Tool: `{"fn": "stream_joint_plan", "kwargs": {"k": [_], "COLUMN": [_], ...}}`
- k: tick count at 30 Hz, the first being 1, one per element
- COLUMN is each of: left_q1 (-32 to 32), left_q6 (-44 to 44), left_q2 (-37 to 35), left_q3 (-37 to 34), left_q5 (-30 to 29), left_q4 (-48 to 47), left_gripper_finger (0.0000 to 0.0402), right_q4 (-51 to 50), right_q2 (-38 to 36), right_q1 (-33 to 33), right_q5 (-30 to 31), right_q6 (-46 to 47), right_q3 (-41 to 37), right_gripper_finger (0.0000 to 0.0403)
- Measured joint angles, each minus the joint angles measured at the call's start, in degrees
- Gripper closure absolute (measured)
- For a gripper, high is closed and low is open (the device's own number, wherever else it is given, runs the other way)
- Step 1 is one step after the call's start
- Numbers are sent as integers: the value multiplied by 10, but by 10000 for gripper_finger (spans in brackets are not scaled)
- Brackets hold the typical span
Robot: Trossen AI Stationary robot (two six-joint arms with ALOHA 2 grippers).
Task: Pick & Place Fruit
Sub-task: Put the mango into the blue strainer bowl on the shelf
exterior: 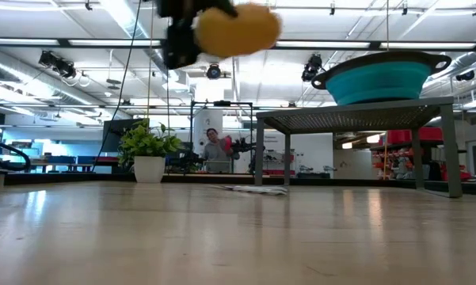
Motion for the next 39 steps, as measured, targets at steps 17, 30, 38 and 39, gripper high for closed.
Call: {"fn": "stream_joint_plan", "kwargs": {"k": [17,30,38,39], "left_q1": [31,30,30,30], "left_q6": [80,97,107,107], "left_q2": [59,62,62,62], "left_q3": [96,96,96,96], "left_q5": [65,94,90,90], "left_q4": [21,53,49,49], "left_gripper_finger": [171,170,170,170], "right_q4": [5,58,58,57], "right_q2": [19,58,58,58], "right_q1": [21,21,21,21], "right_q5": [31,29,28,28], "right_q6": [-56,-80,-80,-80], "right_q3": [0,0,0,0], "right_gripper_finger": [59,59,62,64]}}
